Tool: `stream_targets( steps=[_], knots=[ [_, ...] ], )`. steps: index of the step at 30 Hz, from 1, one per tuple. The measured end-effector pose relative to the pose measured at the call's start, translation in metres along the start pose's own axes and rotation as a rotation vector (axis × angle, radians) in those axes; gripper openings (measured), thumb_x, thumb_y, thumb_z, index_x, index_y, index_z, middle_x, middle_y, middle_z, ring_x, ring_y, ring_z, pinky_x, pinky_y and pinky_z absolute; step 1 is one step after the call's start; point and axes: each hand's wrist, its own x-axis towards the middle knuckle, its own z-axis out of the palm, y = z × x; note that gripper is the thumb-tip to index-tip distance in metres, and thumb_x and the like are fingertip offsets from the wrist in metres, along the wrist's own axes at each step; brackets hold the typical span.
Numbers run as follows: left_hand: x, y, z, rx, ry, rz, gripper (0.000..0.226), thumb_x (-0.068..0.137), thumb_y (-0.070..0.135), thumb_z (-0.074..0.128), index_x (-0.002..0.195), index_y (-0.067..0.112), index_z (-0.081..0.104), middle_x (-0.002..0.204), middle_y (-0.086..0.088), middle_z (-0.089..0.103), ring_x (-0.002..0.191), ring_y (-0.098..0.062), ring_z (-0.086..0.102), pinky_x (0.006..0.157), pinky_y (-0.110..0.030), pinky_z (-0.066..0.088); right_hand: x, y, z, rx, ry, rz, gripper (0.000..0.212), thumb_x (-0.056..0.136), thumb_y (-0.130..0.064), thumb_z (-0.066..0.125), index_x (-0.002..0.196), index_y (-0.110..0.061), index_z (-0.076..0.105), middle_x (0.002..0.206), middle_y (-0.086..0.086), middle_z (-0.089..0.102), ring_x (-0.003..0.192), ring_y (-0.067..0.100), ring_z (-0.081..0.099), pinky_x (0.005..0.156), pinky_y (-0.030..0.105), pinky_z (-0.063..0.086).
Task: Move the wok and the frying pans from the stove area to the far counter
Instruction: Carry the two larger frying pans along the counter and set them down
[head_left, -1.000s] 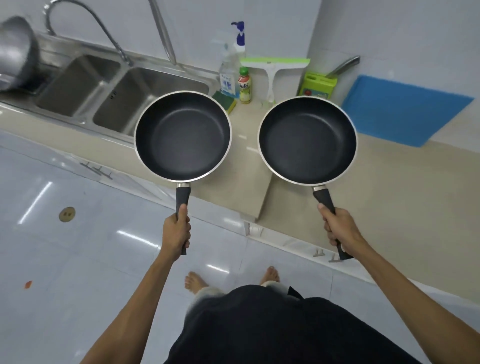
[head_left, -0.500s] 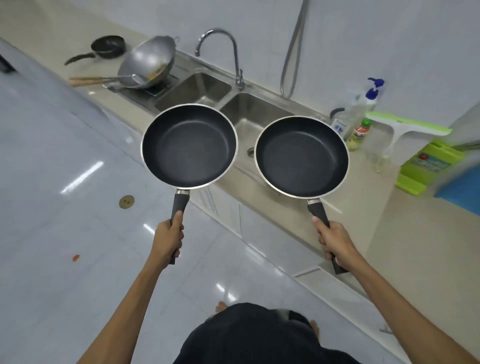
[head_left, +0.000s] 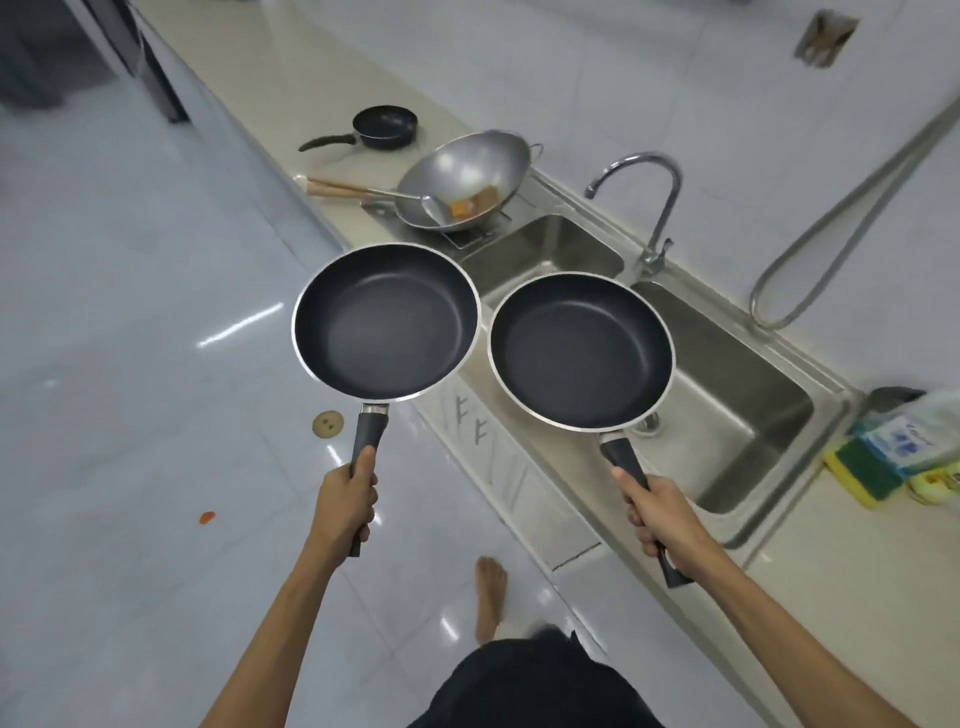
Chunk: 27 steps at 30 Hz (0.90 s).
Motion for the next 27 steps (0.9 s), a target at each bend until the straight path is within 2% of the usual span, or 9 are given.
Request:
stream_targets(
  steps=[8,13,20,27],
  knots=[
    [0.105,0.059,-0.057,-0.092,0.161,-0.064,0.049,0.099,0.055,0.049,0.08,0.01,0.054,0.055,0.001,0.044,0.037,-0.011,0.036,0.037,-0.025,0.034,0.126,-0.147,0.081,-0.084,-0.106,-0.057,0.04,0.098,-0.048,0.061,0.077,-0.017,0.048,0.051,-0.004,0.039,0.036,0.011,0.029,0.037,0.021,0.025],
    [0.168,0.081,-0.105,-0.17,0.221,-0.093,0.048,0.1,0.053,0.05,0.079,0.009,0.053,0.05,0.004,0.043,0.038,-0.011,0.035,0.039,-0.024,0.034,0.182,-0.226,0.137,-0.105,-0.141,-0.084,0.039,0.098,-0.047,0.06,0.076,-0.018,0.047,0.05,-0.005,0.038,0.036,0.01,0.029,0.037,0.021,0.025],
    [0.286,0.1,-0.212,-0.201,0.258,-0.122,0.049,0.098,0.055,0.052,0.078,0.01,0.053,0.048,0.007,0.042,0.037,-0.01,0.033,0.038,-0.023,0.031,0.252,-0.312,0.25,-0.068,-0.128,-0.08,0.041,0.099,-0.047,0.061,0.072,-0.02,0.045,0.05,-0.005,0.035,0.035,0.01,0.026,0.037,0.018,0.021],
    [0.397,0.131,-0.341,-0.196,0.222,-0.14,0.052,0.095,0.06,0.054,0.077,0.012,0.051,0.049,0.007,0.038,0.037,-0.01,0.029,0.037,-0.022,0.03,0.301,-0.398,0.393,-0.01,-0.046,-0.069,0.037,0.101,-0.043,0.06,0.078,-0.017,0.048,0.045,-0.007,0.037,0.033,0.01,0.03,0.035,0.02,0.024]
  ],
)
